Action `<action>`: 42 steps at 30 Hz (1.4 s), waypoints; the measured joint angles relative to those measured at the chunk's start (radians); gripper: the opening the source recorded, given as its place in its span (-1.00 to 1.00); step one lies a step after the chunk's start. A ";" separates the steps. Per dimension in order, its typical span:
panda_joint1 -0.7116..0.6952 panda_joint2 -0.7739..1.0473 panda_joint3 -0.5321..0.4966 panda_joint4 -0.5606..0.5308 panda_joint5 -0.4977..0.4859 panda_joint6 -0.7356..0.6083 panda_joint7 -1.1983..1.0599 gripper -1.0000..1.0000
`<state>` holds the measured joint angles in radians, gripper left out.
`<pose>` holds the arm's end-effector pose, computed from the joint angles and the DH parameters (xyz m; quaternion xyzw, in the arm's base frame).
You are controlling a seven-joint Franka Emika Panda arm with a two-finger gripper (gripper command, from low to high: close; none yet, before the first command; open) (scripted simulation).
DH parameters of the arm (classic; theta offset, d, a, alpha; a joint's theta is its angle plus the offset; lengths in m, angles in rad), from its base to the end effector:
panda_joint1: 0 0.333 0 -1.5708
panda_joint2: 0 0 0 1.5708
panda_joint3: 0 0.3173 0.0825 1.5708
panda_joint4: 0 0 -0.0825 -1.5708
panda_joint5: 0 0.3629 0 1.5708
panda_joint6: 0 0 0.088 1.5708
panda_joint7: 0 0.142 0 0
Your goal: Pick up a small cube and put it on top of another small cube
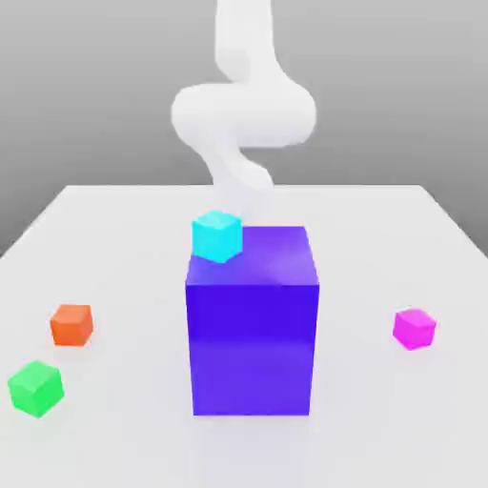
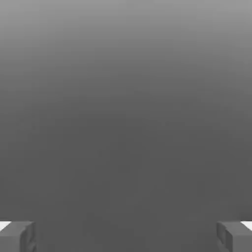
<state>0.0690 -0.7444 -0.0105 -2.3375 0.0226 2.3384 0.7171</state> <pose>0.3707 0.0214 0.6520 -0.8798 0.3053 -0.3316 0.1508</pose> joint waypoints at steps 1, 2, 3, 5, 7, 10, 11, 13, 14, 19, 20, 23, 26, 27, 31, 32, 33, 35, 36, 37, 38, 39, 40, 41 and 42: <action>0.030 0.024 -0.004 -0.016 0.009 0.017 -0.035 0.00; 0.058 0.047 -0.007 -0.032 0.019 0.032 -0.070 0.00; 0.086 0.070 -0.010 -0.047 0.028 0.048 -0.103 0.00; 0.140 0.115 -0.013 -0.077 0.045 0.078 -0.169 0.00; 0.194 0.160 -0.015 -0.106 0.060 0.108 -0.233 0.00; 0.270 0.228 -0.012 -0.151 0.085 0.153 -0.330 0.00; 0.295 0.250 -0.010 -0.165 0.093 0.168 -0.362 0.00; 0.344 0.295 -0.004 -0.195 0.108 0.198 -0.425 0.00; 0.367 0.317 0.000 -0.209 0.116 0.212 -0.457 0.00; 0.480 0.428 0.028 -0.283 0.143 0.288 -0.609 0.00; 0.499 0.450 0.037 -0.298 0.148 0.303 -0.638 0.00; 0.557 0.516 0.063 -0.342 0.154 0.348 -0.721 0.00; 0.607 0.580 0.095 -0.387 0.148 0.396 -0.796 0.00; 0.621 0.602 0.107 -0.402 0.142 0.412 -0.818 0.00; 0.677 0.686 0.158 -0.463 0.086 0.476 -0.883 0.00; 0.692 0.707 0.165 -0.479 0.060 0.492 -0.891 0.00; 0.708 0.727 0.171 -0.494 0.028 0.508 -0.895 0.00; 0.739 0.775 0.162 -0.507 -0.037 0.546 -0.882 0.00; 0.733 0.803 0.150 -0.505 -0.065 0.569 -0.870 0.00; 0.736 0.832 0.137 -0.501 -0.089 0.592 -0.855 0.00; 0.747 0.862 0.120 -0.495 -0.113 0.616 -0.840 0.00; 0.761 0.892 0.101 -0.490 -0.132 0.640 -0.827 0.00; 0.776 0.923 0.083 -0.484 -0.146 0.665 -0.818 0.00; 0.791 0.954 0.066 -0.479 -0.155 0.690 -0.810 0.00; 0.804 0.985 0.052 -0.473 -0.162 0.714 -0.803 0.00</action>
<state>0.8726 0.2402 0.0411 -2.8107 -0.1390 3.0523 -0.0864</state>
